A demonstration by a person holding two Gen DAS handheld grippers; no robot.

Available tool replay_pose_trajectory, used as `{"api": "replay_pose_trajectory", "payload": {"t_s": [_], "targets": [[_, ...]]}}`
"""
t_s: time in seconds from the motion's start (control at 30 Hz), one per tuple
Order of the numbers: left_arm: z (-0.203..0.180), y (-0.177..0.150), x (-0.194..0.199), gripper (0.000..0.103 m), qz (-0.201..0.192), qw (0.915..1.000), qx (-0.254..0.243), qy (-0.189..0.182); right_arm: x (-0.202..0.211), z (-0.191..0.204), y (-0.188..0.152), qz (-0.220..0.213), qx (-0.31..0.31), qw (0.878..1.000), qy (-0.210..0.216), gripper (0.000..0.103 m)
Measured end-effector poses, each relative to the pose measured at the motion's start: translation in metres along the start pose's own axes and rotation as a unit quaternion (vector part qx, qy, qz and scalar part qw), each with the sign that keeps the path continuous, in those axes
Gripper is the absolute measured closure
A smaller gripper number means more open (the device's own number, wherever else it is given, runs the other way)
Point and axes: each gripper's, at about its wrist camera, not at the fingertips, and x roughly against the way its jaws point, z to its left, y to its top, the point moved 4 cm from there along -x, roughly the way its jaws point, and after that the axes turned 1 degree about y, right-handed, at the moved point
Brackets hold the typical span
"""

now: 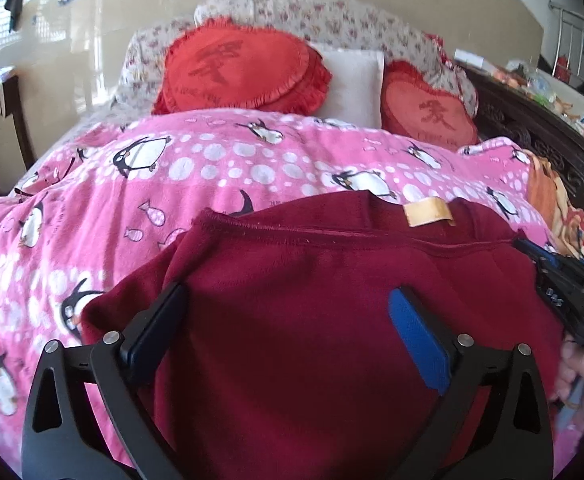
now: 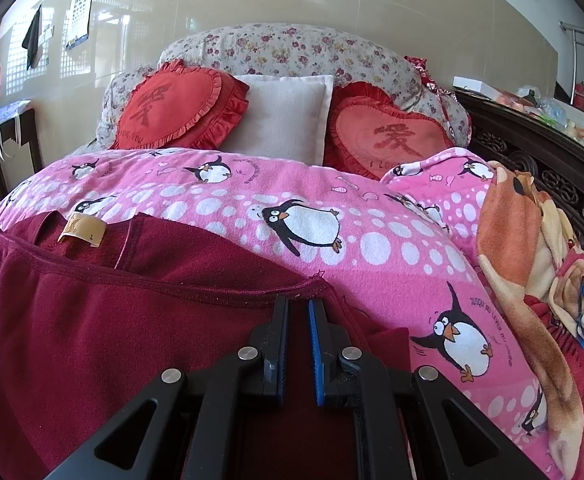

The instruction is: Fold small clothes

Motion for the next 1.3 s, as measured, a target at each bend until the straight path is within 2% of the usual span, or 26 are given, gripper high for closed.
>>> {"api": "replay_pose_trajectory", "payload": {"t_s": [0.13, 0.23, 0.3, 0.4, 0.43, 0.5, 0.53, 0.6, 0.7, 0.8, 0.83, 0.9, 0.93, 0.97, 1.0, 1.1, 1.3], "targets": [[0.006, -0.009, 0.059, 0.002, -0.034, 0.9971, 0.065, -0.021, -0.001, -0.006, 0.001, 0.006, -0.015, 1.000, 0.022, 0.094], [0.009, -0.038, 0.094, 0.002, -0.022, 0.9947, 0.086, -0.051, -0.001, -0.014, 0.005, 0.032, -0.036, 0.998, 0.051, 0.093], [0.009, -0.059, 0.112, 0.002, -0.011, 0.9943, 0.085, -0.063, 0.009, -0.021, 0.014, 0.063, -0.055, 0.995, 0.051, 0.093], [0.010, -0.092, 0.138, 0.002, -0.003, 0.9950, 0.077, -0.063, 0.056, -0.021, 0.027, 0.023, -0.039, 0.999, 0.030, 0.090], [0.009, -0.100, 0.144, 0.002, -0.003, 0.9953, 0.075, -0.062, 0.072, -0.018, 0.027, 0.011, -0.030, 0.999, 0.029, 0.087], [0.006, -0.120, 0.160, 0.002, -0.010, 0.9958, 0.068, -0.061, 0.109, -0.011, 0.015, -0.001, -0.021, 0.999, 0.050, 0.074], [0.004, -0.129, 0.165, 0.002, -0.013, 0.9963, 0.061, -0.059, 0.120, -0.007, 0.006, -0.002, -0.023, 0.998, 0.059, 0.062], [0.000, -0.144, 0.169, 0.002, -0.010, 0.9970, 0.049, -0.058, 0.145, 0.003, -0.025, -0.004, -0.023, 0.996, 0.082, 0.060], [-0.009, -0.166, 0.167, 0.002, 0.003, 0.9973, 0.033, -0.066, 0.152, 0.021, -0.077, 0.028, -0.027, 0.994, 0.103, 0.060], [-0.010, -0.178, 0.158, 0.002, 0.002, 0.9983, 0.025, -0.054, 0.130, 0.030, -0.118, 0.084, -0.031, 0.992, 0.086, 0.060], [-0.007, -0.180, 0.154, 0.002, 0.002, 0.9987, 0.026, -0.045, 0.125, 0.032, -0.126, 0.094, -0.031, 0.992, 0.079, 0.055], [0.003, -0.186, 0.146, 0.002, 0.011, 0.9982, 0.044, -0.039, 0.124, 0.030, -0.128, 0.086, -0.036, 0.993, 0.072, 0.048], [0.010, -0.190, 0.140, 0.002, 0.025, 0.9968, 0.063, -0.042, 0.123, 0.029, -0.127, 0.087, -0.037, 0.993, 0.066, 0.032], [0.014, -0.192, 0.136, 0.002, 0.036, 0.9952, 0.077, -0.048, 0.120, 0.031, -0.128, 0.093, -0.036, 0.993, 0.071, 0.011], [0.020, -0.192, 0.133, 0.003, 0.041, 0.9929, 0.094, -0.060, 0.116, 0.037, -0.129, 0.104, -0.023, 0.990, 0.092, 0.002], [0.028, -0.192, 0.134, 0.002, 0.031, 0.9889, 0.116, -0.087, 0.117, 0.044, -0.132, 0.106, -0.003, 0.992, 0.070, 0.000], [0.025, -0.192, 0.135, 0.002, 0.030, 0.9896, 0.113, -0.085, 0.115, 0.040, -0.133, 0.107, -0.012, 0.991, 0.080, 0.000]]}}
